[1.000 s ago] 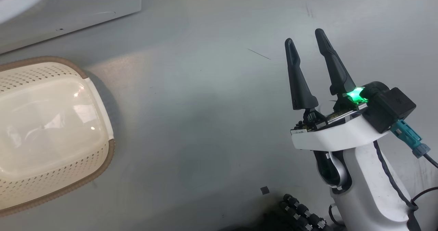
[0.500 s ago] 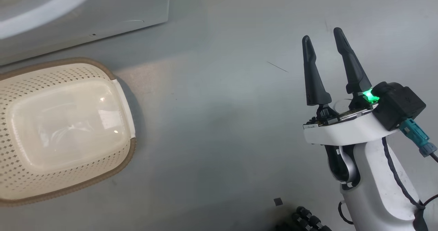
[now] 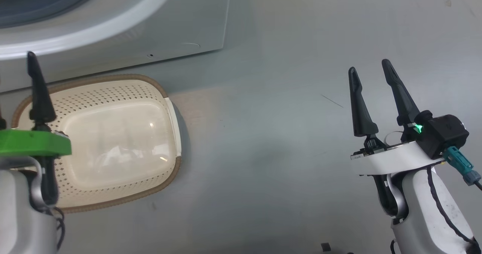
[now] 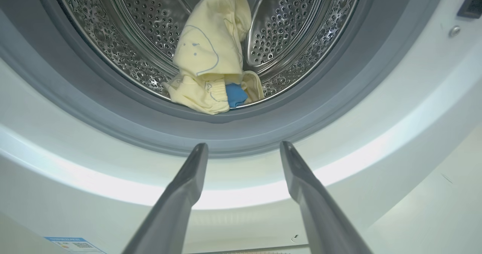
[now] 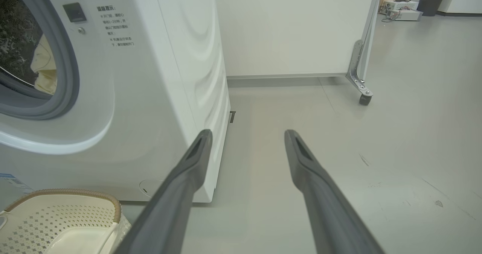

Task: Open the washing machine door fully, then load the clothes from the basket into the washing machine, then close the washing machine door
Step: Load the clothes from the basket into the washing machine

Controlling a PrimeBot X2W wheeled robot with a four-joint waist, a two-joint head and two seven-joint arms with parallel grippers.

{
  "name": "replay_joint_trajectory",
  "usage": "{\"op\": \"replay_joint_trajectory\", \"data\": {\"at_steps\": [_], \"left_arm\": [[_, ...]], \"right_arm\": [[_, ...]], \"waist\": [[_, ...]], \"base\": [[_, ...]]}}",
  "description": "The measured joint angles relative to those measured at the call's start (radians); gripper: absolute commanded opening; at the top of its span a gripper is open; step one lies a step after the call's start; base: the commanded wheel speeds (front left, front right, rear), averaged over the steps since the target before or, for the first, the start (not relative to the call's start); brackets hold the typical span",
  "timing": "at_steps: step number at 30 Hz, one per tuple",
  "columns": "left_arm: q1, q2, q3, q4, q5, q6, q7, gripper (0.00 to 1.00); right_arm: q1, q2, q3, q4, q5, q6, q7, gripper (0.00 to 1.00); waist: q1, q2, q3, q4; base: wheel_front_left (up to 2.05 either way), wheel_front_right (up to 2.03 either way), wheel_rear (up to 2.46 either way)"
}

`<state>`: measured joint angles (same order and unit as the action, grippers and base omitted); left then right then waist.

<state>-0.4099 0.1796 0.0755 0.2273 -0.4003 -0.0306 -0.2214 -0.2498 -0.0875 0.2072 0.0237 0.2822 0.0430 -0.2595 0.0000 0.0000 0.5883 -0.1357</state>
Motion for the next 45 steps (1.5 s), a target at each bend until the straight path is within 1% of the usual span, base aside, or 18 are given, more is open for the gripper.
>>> {"op": "replay_joint_trajectory", "data": {"at_steps": [5, 6, 16, 19, 30, 38, 45], "left_arm": [[0.085, -0.044, -0.026, -0.027, 0.004, 0.002, -0.01, 1.0], [0.101, -0.048, -0.032, -0.032, 0.006, 0.003, -0.01, 1.0], [0.235, -0.078, -0.073, -0.05, 0.051, 0.008, -0.027, 1.0], [0.269, -0.099, -0.079, -0.055, 0.051, 0.008, -0.027, 1.0], [0.389, -0.102, -0.078, -0.1, 0.05, 0.008, -0.028, 1.0], [0.451, -0.101, -0.086, -0.128, 0.056, 0.008, -0.028, 1.0], [0.493, -0.101, -0.093, -0.145, 0.059, 0.008, -0.028, 1.0]], "right_arm": [[0.037, -0.009, -0.008, 0.018, -0.006, 0.003, 0.0, 1.0], [0.044, -0.009, -0.009, 0.022, -0.011, 0.008, 0.0, 1.0], [0.103, -0.019, -0.018, 0.053, -0.022, 0.009, 0.0, 1.0], [0.122, -0.018, -0.018, 0.059, -0.027, 0.011, 0.0, 1.0], [0.21, -0.008, 0.001, 0.094, -0.03, 0.017, 0.0, 1.0], [0.265, -0.006, 0.007, 0.1, -0.03, 0.017, 0.0, 1.0], [0.285, -0.005, 0.011, 0.101, -0.03, 0.017, 0.0, 1.0]], "waist": [[0.0, 0.0, -0.053, 0.035], [0.0, 0.0, -0.065, 0.042], [0.0, 0.0, -0.175, 0.093], [0.0, 0.0, -0.214, 0.107], [-0.0001, 0.0, -0.373, 0.147], [-0.0001, 0.0, -0.46, 0.149], [-0.0001, 0.0, -0.51, 0.142]], "base": [[0.0, 0.0, 0.0], [0.0, 0.0, 0.0], [0.0, 0.0, 0.0], [0.0, 0.0, 0.0], [0.0, 0.0, 0.0], [0.0, 0.0, 0.0], [0.0, 0.0, 0.0]]}}
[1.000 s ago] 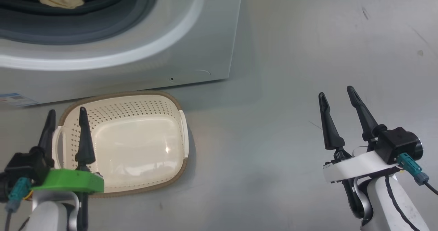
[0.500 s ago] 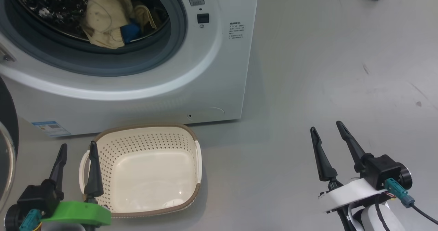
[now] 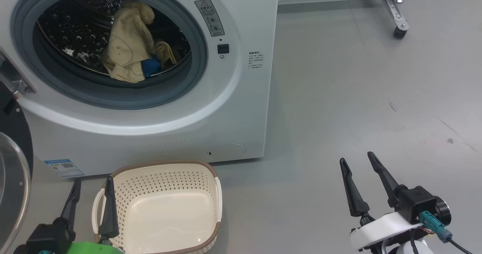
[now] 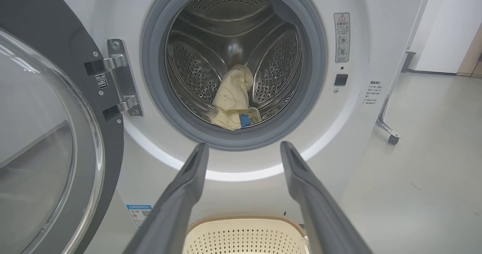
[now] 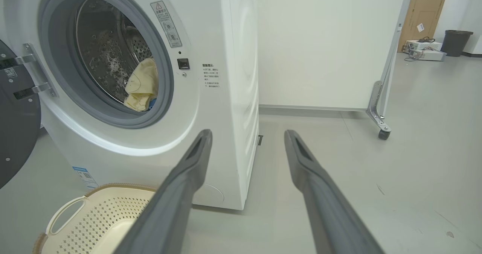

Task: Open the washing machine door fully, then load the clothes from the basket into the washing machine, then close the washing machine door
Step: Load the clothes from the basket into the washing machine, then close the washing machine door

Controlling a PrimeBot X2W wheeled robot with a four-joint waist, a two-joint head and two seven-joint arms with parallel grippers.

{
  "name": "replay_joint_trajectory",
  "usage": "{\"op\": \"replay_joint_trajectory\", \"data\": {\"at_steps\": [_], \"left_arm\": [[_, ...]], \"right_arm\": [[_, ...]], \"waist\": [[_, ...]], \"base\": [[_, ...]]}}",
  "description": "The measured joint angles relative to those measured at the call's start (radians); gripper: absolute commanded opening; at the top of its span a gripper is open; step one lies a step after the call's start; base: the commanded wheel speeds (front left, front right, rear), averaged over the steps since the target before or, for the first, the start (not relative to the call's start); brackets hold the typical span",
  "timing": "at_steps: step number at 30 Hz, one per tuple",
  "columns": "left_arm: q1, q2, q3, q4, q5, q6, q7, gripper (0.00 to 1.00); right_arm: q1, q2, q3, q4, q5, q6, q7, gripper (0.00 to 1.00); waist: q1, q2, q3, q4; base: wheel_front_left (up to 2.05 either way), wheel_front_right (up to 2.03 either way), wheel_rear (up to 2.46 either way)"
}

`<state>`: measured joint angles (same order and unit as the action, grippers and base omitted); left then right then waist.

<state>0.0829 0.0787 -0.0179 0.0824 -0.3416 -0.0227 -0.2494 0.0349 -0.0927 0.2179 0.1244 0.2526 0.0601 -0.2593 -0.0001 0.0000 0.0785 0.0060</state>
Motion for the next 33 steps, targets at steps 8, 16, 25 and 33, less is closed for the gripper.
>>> {"op": "replay_joint_trajectory", "data": {"at_steps": [8, 16, 25, 33], "left_arm": [[0.041, 0.002, -0.016, -0.017, 0.018, 0.0, 0.003, 1.0], [0.053, 0.007, -0.016, -0.051, 0.021, 0.009, 0.011, 1.0], [0.071, 0.01, -0.016, -0.071, 0.028, 0.018, 0.02, 1.0], [0.086, 0.013, -0.016, -0.089, 0.035, 0.019, 0.03, 1.0]], "right_arm": [[0.04, 0.001, -0.002, -0.005, 0.0, -0.001, 0.0, 1.0], [0.04, 0.002, 0.002, -0.018, 0.0, -0.001, 0.0, 1.0], [0.059, 0.002, 0.003, -0.026, 0.0, -0.001, 0.0, 1.0], [0.06, 0.003, 0.005, -0.027, 0.0, -0.001, 0.0, 1.0]], "waist": [[0.0, 0.0, -0.042, -0.004], [0.0, 0.0, -0.05, -0.006], [0.0001, 0.0, -0.055, -0.007], [0.0, 0.0, -0.061, -0.007]], "base": [[0.0, 0.0, 0.0], [0.0, 0.0, 0.0], [0.0, 0.0, 0.0], [0.0, 0.0, 0.0]]}}
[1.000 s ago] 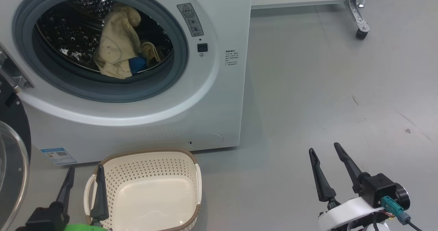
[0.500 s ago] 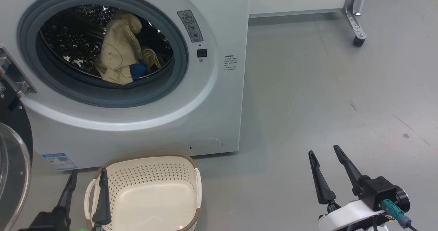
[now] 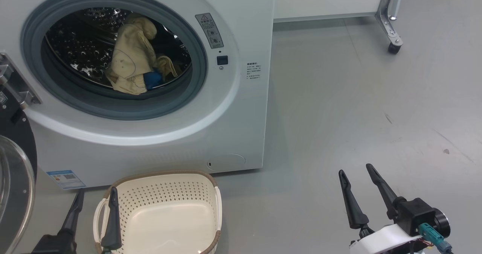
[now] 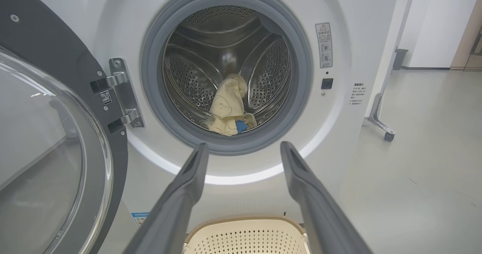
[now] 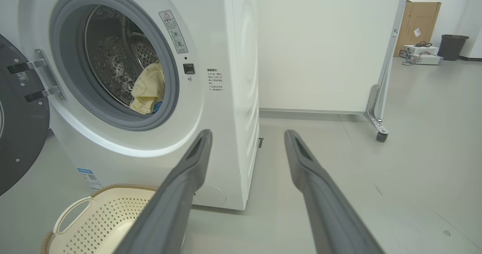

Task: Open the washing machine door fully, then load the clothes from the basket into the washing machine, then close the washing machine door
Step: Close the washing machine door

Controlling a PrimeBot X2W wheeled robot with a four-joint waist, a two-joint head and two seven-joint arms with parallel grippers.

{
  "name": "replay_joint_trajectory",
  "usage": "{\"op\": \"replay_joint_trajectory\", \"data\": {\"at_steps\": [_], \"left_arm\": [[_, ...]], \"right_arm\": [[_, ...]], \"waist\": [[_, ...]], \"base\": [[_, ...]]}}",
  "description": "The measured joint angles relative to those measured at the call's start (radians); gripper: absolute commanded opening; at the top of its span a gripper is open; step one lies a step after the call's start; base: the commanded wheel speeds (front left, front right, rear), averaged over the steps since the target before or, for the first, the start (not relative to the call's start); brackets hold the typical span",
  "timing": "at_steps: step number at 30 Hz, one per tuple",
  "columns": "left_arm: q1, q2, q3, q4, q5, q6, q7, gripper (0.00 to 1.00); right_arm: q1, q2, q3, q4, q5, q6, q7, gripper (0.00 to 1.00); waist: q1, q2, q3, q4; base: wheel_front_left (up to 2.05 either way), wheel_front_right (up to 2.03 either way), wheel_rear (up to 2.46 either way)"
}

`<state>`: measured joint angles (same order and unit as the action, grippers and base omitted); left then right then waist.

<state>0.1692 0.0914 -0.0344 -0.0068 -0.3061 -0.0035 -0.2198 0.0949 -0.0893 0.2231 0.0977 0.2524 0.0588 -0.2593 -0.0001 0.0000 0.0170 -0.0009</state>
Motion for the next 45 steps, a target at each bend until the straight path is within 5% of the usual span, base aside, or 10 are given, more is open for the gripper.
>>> {"op": "replay_joint_trajectory", "data": {"at_steps": [45], "left_arm": [[0.021, 0.017, -0.018, -0.042, 0.024, 0.025, 0.034, 1.0]], "right_arm": [[0.018, 0.0, 0.004, -0.007, 0.0, 0.0, 0.0, 1.0]], "waist": [[0.0, 0.0, -0.008, 0.011]], "base": [[-0.51, 0.51, 0.0]]}}
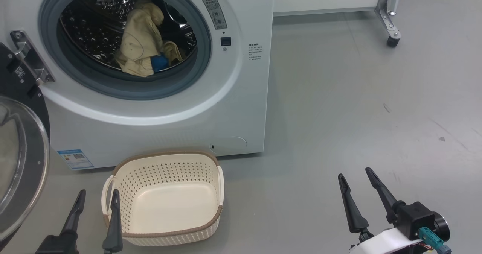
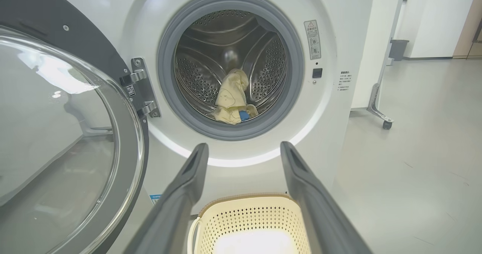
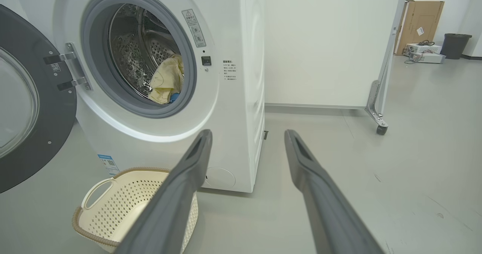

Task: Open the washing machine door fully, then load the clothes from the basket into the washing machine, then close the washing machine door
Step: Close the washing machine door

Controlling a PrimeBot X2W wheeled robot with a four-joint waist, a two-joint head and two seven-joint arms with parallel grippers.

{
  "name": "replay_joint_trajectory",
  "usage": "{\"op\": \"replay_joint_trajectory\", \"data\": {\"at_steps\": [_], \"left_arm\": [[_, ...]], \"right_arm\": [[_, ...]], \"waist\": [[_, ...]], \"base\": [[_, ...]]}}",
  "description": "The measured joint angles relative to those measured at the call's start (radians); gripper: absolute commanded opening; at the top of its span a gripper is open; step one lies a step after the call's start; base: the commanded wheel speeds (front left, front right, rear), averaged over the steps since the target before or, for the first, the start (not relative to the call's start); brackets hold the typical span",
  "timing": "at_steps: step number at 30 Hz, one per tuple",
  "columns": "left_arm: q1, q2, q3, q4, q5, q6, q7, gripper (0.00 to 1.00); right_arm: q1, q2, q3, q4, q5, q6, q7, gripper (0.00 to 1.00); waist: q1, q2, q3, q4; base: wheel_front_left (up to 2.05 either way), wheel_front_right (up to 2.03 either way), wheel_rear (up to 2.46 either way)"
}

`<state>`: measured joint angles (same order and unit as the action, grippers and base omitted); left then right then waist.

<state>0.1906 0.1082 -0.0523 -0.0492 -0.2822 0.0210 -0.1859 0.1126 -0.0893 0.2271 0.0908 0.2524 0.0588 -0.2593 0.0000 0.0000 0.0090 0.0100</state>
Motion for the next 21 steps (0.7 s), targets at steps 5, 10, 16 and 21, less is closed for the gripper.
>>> {"op": "replay_joint_trajectory", "data": {"at_steps": [5, 10, 16, 21], "left_arm": [[0.001, 0.002, 0.001, -0.002, 0.001, 0.001, 0.0, 1.0], [0.003, 0.002, 0.001, -0.004, 0.002, 0.002, 0.0, 1.0], [0.005, 0.003, 0.001, -0.009, 0.002, 0.003, 0.0, 1.0], [0.007, 0.003, 0.0, -0.012, 0.002, 0.005, 0.001, 1.0]], "right_arm": [[0.0, 0.0, 0.0, 0.0, 0.0, 0.0, 0.0, 1.0], [0.0, 0.0, 0.0, 0.0, 0.0, 0.0, 0.0, 1.0], [0.0, 0.0, 0.0, 0.0, 0.0, 0.0, 0.0, 1.0], [0.0, 0.0, 0.0, 0.0, 0.0, -0.001, 0.0, 1.0]], "waist": [[0.0, 0.0, 0.0, 0.003], [0.0, 0.0, -0.001, 0.004], [0.0, 0.0, -0.002, 0.006], [0.0, 0.0, -0.002, 0.008]], "base": [[-0.76, 0.76, 0.0], [-0.55, 0.55, 0.0], [-0.32, 0.32, 0.0], [-0.1, 0.1, 0.0]]}}
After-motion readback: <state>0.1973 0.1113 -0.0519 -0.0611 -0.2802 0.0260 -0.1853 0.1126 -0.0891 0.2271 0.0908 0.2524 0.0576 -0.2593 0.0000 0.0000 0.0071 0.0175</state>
